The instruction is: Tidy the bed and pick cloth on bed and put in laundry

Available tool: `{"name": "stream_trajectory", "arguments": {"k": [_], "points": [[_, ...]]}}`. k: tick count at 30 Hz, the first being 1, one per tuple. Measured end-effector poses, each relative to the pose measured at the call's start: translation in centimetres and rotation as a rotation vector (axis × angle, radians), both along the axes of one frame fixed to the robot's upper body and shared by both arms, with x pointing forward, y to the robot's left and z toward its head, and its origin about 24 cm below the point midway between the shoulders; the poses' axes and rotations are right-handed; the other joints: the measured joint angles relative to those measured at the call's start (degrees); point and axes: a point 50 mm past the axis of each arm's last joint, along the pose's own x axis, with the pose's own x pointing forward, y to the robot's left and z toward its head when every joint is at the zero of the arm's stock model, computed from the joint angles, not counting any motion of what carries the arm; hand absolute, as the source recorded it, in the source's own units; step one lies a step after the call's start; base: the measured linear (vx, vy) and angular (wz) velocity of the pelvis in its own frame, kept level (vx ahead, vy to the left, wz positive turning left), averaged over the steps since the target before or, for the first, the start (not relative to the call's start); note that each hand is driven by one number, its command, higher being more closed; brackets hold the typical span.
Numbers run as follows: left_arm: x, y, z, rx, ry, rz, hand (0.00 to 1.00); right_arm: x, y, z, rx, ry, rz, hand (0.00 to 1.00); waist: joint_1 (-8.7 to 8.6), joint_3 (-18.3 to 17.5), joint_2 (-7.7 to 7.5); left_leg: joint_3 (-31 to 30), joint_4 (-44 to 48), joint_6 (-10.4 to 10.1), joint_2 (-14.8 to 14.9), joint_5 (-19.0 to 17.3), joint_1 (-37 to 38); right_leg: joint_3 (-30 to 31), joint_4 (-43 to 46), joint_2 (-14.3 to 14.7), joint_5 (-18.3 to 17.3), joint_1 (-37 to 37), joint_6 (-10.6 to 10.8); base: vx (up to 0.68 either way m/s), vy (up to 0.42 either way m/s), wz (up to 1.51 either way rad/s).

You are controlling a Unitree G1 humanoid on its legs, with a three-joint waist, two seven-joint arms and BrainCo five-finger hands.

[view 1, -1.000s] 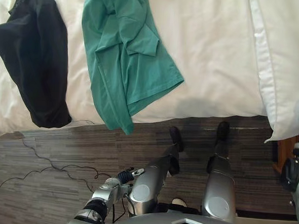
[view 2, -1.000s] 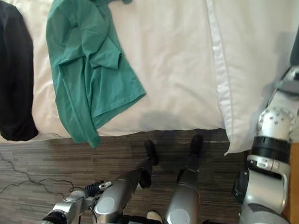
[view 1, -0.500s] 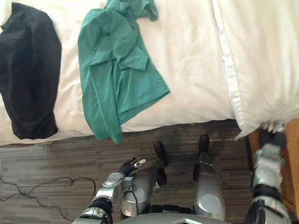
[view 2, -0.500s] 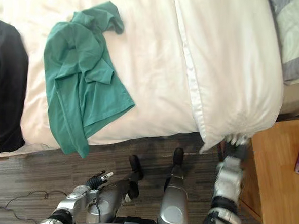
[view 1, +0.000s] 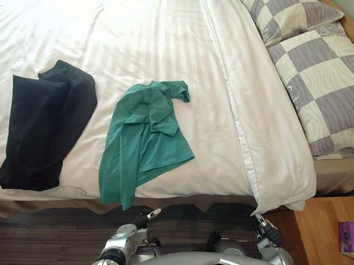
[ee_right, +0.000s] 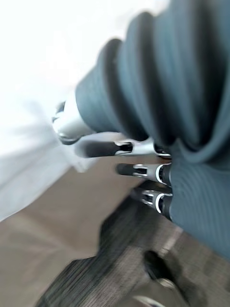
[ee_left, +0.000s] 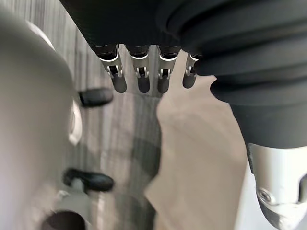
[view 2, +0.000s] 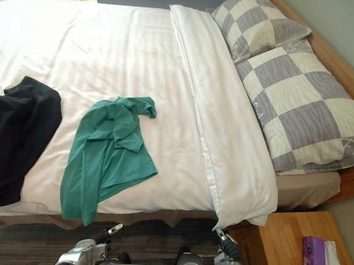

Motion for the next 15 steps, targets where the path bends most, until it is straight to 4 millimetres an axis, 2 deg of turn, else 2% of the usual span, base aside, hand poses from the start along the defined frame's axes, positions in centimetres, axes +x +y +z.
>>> {"name": "stream_trajectory", "arguments": {"k": [1,3,4,5,7,9,10,11,12,13,14,15], "points": [[-0.1,0.3,0.0,0.005,-0.003,0.017,0.0,-0.2,0.1,-0.2,-0.009,0.02,0.042,0.0,0.2,0.2,0.18,-0.8,5.4,-0.5,0.6,-2.0,-2.1,0.0,-0.3,-0.6,-0.4,0.6,0.3,0.04,0.0,0.26],[0.2,0.8,0.2,0.033,-0.018,0.039,0.0,-2.1,0.2,-1.1,-0.038,0.13,0.165,0.0,0.25,0.4,-0.04,-1.7,28.2,-3.2,4.0,-4.1,-11.0,-1.0,-1.9,-2.6,0.2,4.0,0.8,0.04,0.003,0.19],[-0.1,0.9,0.1,0.04,-0.012,0.048,0.0,-2.3,0.2,-1.2,-0.046,0.146,0.191,0.0,0.44,-0.1,0.88,-1.6,30.7,-3.2,5.2,-4.8,-11.6,-1.3,-1.8,-2.8,0.4,4.5,1.2,0.12,0.071,-0.19],[-0.8,1.0,-0.1,0.045,0.01,0.062,0.0,-2.7,-0.1,-1.3,-0.062,0.165,0.217,0.0,-0.2,-0.7,2.11,-1.2,31.8,-2.1,8.2,-6.0,-11.6,-1.2,-1.9,-2.8,0.3,5.5,1.4,0.13,0.096,-0.24],[-1.3,1.1,-0.3,0.045,0.028,0.062,0.0,-2.7,-0.6,-1.3,-0.083,0.173,0.24,0.0,-1.07,-1.0,2.45,-2.7,28.8,-1.0,12.3,-6.2,-10.9,0.1,-1.5,-3.8,0.6,5.5,2.0,0.17,0.174,-0.4],[-1.2,1.2,-0.2,0.058,0.03,0.028,0.0,-2.4,-1.0,-1.1,-0.1,0.167,0.243,0.0,-1.85,-0.9,2.01,-6.3,21.8,-0.3,14.1,-4.0,-9.3,1.1,-0.7,-5.7,1.3,4.9,3.4,0.17,0.318,-0.37],[-1.2,1.2,-0.3,0.065,0.035,0.002,0.0,-2.5,-1.3,-1.1,-0.112,0.167,0.241,0.0,-2.04,-1.0,2.03,-8.4,16.6,-0.4,14.3,0.1,-7.9,2.1,-0.3,-7.1,1.4,4.2,5.5,0.09,0.299,-0.24],[-1.2,0.9,-0.3,0.055,0.028,-0.013,0.0,-2.6,-1.7,-1.0,-0.125,0.174,0.251,0.0,-2.17,-1.3,2.59,-9.2,12.9,-4.7,14.0,4.0,-6.5,3.1,-0.7,-7.6,1.6,3.9,7.7,0.1,0.436,-0.29],[-1.1,0.3,-0.4,0.048,0.026,-0.04,0.0,-2.7,-2.0,-1.1,-0.13,0.185,0.263,0.0,-2.38,-2.0,3.09,-8.9,10.1,-9.4,12.7,1.1,-4.8,4.1,-1.6,-8.6,2.6,3.6,9.1,0.09,0.483,-0.2],[-0.8,0.8,-0.2,0.072,0.021,-0.071,0.0,-2.9,-0.3,-1.5,-0.086,0.192,0.288,0.0,-2.93,-1.9,0.26,-7.1,7.8,-10.2,10.4,0.0,-3.3,4.1,-2.3,-10.7,3.9,3.5,9.7,0.06,0.505,-0.21],[-0.6,1.8,0.0,0.115,0.023,-0.101,0.0,-3.1,1.4,-1.8,-0.054,0.182,0.3,0.0,-2.52,-2.2,-1.01,-6.7,7.6,-9.9,9.4,0.3,-3.1,3.5,-3.2,-11.1,6.7,3.3,9.6,0.02,0.341,-0.19],[-0.7,2.0,0.0,0.13,0.031,-0.115,0.0,-3.0,1.7,-1.8,-0.043,0.173,0.308,0.0,-2.85,-2.5,-1.58,-6.4,7.2,-9.9,9.5,0.3,-2.7,2.7,-3.3,-11.0,8.6,3.2,9.5,-0.03,0.214,-0.27]]}}
